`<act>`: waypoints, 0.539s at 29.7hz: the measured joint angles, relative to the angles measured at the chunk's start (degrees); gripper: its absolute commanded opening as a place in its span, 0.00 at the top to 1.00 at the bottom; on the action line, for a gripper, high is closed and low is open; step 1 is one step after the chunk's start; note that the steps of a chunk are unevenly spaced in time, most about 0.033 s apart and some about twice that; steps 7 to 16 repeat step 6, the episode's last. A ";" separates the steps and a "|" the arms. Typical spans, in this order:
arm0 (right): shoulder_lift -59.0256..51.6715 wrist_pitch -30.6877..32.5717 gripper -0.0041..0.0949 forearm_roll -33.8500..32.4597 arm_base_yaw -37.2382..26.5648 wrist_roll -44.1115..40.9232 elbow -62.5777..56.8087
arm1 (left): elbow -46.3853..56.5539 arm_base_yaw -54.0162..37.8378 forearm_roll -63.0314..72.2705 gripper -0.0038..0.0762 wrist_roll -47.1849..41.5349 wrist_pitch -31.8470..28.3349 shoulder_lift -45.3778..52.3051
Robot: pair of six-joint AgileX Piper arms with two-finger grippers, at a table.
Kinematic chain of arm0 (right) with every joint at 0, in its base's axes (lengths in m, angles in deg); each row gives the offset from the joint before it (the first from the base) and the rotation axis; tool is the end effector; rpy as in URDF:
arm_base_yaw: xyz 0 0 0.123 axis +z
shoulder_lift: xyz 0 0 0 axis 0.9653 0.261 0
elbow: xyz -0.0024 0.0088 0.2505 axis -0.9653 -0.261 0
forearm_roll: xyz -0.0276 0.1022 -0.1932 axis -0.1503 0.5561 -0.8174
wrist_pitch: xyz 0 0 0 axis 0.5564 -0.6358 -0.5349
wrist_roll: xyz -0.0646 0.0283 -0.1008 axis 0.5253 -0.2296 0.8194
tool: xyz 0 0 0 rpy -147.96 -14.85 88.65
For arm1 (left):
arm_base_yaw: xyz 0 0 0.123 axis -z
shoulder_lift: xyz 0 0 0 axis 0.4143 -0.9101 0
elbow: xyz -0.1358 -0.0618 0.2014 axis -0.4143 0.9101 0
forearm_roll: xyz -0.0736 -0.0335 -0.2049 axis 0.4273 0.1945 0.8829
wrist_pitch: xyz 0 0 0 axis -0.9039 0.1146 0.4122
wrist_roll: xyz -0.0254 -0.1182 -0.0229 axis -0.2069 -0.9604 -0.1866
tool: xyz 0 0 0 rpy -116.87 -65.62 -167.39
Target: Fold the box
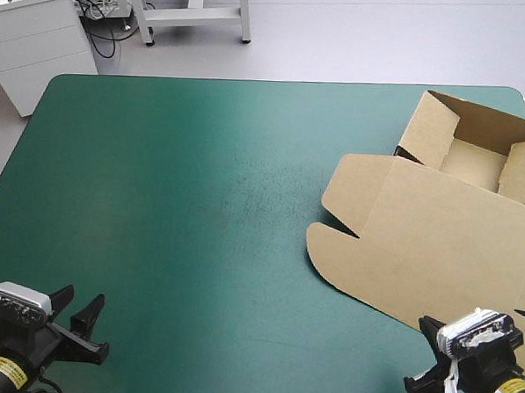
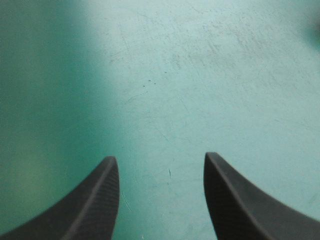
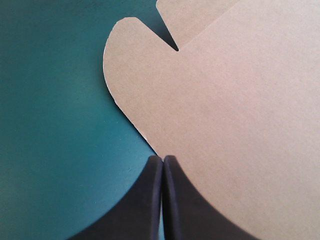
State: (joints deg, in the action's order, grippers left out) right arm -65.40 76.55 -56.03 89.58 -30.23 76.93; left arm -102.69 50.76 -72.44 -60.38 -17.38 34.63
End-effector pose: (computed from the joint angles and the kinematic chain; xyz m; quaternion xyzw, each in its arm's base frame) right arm 0.0682 0.0378 0.2465 -0.2168 0.8364 0.0920 0.4949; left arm 0.0703 -0.0156 0.2450 0.1141 0.8421 -0.0882 0.5196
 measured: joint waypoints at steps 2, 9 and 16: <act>-0.50 -0.65 0.98 0.00 0.00 -0.26 -0.82 | 0.00 0.00 0.04 0.50 0.07 0.45 0.04; -0.72 -1.28 0.98 0.00 0.00 -0.40 -1.14 | 0.00 0.00 0.24 0.50 0.27 0.97 0.29; -0.72 -1.28 0.98 0.00 0.00 -0.40 -1.14 | 0.00 0.00 0.24 0.50 0.27 0.97 0.29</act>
